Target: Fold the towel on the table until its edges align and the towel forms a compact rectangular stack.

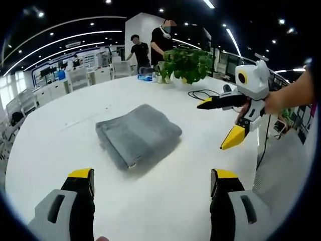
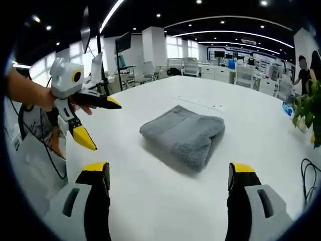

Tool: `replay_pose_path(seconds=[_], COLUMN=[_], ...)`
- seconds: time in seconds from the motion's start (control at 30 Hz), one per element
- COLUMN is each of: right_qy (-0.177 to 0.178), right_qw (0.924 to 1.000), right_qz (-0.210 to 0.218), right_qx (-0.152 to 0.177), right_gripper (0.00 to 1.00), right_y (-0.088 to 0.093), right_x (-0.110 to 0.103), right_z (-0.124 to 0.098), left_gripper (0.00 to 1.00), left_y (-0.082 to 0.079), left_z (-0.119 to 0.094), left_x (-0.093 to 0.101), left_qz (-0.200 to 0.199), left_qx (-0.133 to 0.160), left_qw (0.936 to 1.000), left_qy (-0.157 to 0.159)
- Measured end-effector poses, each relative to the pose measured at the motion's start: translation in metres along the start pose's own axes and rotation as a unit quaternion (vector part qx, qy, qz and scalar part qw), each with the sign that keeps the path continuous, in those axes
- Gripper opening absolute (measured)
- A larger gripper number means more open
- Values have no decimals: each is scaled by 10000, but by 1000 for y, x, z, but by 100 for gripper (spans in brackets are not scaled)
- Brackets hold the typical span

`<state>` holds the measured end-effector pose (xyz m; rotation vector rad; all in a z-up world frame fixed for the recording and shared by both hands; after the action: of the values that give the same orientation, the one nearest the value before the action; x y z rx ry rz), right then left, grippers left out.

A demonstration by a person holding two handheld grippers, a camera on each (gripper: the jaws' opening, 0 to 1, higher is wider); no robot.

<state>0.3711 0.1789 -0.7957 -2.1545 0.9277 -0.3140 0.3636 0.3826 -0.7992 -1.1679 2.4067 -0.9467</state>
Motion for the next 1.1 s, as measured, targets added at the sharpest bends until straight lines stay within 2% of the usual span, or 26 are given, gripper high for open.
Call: replay_pose_path(seconds=[0.37, 1.1], right_qy=[52, 165], right_qw=[9999, 9997], right_qz=[-108, 1], right_qx=[30, 204], right_gripper=[99, 99], right_y=[10, 29], right_x=[-6, -13], right_z=[-11, -26], left_gripper=[99, 99], left_y=[13, 39], left_z=[-11, -34], left_x=[5, 17], left_qz=[-164, -447], left_qx=[23, 196], left_qw=[9998, 9981], left_qy=[-90, -383])
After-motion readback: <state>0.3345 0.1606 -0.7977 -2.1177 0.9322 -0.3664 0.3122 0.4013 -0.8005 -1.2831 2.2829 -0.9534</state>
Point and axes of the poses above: the point that each gripper's makers call its tool centre point, and the gripper's own axes: z roughly forward along the fingers, x roughly to its right, y roughly out of its underside, the point moved 5 cm from there along -z, roughly backward along the fingers, and after that the axes turned 13 degrees about -x, right-handed, at the moved point
